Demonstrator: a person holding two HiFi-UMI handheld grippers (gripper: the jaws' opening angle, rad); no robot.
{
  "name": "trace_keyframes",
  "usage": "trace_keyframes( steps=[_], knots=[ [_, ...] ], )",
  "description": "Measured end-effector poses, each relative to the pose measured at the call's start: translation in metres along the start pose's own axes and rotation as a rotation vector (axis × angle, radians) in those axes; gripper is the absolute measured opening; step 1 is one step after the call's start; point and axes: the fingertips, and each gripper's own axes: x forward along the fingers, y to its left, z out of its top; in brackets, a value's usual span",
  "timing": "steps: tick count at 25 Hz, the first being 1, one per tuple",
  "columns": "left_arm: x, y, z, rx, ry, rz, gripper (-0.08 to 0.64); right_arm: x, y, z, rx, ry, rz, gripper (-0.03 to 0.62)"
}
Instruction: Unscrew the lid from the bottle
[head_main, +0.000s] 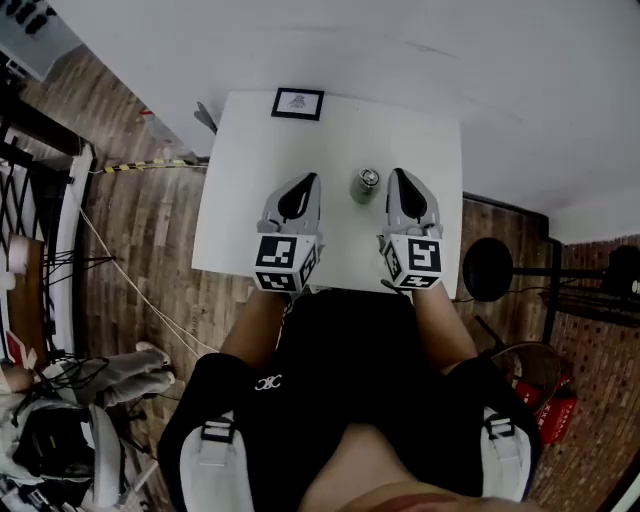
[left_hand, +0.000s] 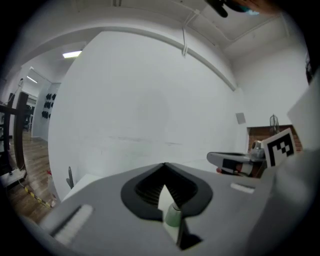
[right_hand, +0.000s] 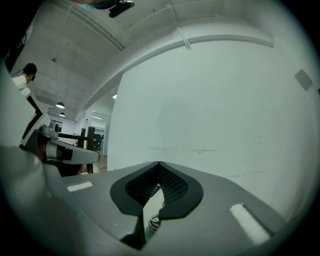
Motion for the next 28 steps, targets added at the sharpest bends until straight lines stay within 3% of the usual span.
trace_keyframes(
  steps=[7,10,17,20,21,23,25,28],
  knots=[
    [0.027,-0.004,-0.042,0.036,0.079,-0.099,0.052,0.004,-0.004,-0.024,-0.076,-0.009,0.046,0.0],
    [0.035,-0.005,-0.056,0.02,0.097,-0.123,0.054,0.005,-0.013,-0.036,-0.049,0.001,0.037,0.0],
    [0.052,-0.01,-0.086,0.101,0.119,-0.172,0.054,0.004,-0.022,-0.072,0.023,0.071,0.045,0.0],
    [0.059,-0.019,-0.096,0.103,0.131,-0.235,0.054,0.009,-0.022,-0.084,0.026,0.094,0.073,0.0],
    [0.062,-0.022,-0.099,0.101,0.134,-0.254,0.067,0.011,-0.019,-0.088,0.029,0.105,0.099,0.014],
    [0.066,-0.028,-0.105,0.094,0.141,-0.291,0.105,0.017,-0.011,-0.098,0.038,0.133,0.157,0.105],
    [0.069,-0.035,-0.113,0.108,0.155,-0.333,0.181,0.02,-0.006,-0.107,0.046,0.166,0.196,0.142],
    [0.075,-0.045,-0.127,0.145,0.178,-0.381,0.209,0.022,-0.002,-0.122,0.059,0.209,0.236,0.176]
  ],
)
